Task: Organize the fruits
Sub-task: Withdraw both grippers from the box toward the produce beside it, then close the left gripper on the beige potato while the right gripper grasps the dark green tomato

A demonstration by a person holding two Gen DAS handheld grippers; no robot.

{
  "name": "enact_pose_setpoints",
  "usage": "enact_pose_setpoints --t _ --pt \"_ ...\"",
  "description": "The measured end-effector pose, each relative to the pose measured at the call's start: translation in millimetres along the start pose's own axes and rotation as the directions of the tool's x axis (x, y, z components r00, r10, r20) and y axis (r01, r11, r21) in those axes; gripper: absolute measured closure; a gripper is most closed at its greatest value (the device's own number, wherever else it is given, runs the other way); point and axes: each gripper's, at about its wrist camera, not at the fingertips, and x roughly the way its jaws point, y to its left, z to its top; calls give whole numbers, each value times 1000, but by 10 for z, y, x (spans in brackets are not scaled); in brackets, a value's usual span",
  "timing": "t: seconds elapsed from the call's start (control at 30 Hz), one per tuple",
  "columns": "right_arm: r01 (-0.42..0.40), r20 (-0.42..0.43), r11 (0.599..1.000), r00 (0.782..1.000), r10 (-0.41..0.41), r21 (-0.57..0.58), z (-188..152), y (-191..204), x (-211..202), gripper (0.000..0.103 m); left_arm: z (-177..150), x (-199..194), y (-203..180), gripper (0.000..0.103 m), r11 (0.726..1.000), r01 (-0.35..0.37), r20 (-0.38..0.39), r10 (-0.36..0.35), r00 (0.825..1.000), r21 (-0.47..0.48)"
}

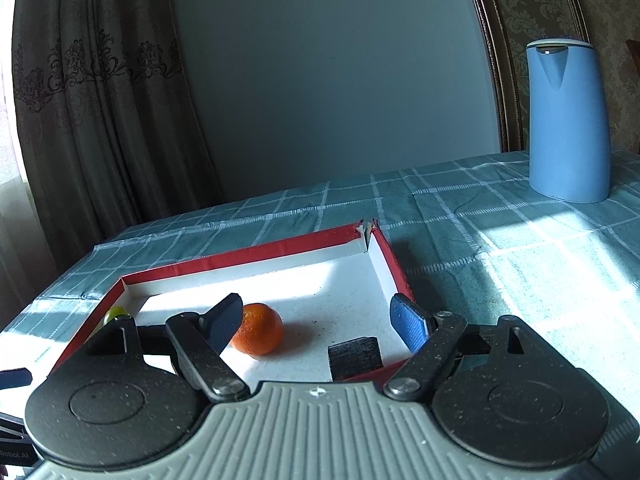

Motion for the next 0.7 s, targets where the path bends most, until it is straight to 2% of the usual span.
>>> enact_pose_setpoints --t 0.1,0.2,0.4,0.53,0.7 --pt "3 -3 1000 1000 -3 -17 -12 28 -2 22 -5 12 -33 0 999 22 -12 -22 1000 25" --pt "-3 -8 1000 1000 2 -30 -29 53 -17 22 -8 105 -152 0 995 27 -64 -21 998 98" --pt "-60 20 998 998 60 -2 -106 -7 -277 22 -10 124 -67 0 998 34 -75 -30 997 50" --pt "-72 53 997 996 70 37 -179 -116 -468 22 -18 103 -108 0 997 13 -59 -9 998 72" --pt "-68 10 997 998 68 23 -271 -113 -493 22 -39 26 -223 5 991 -17 -8 18 1000 133"
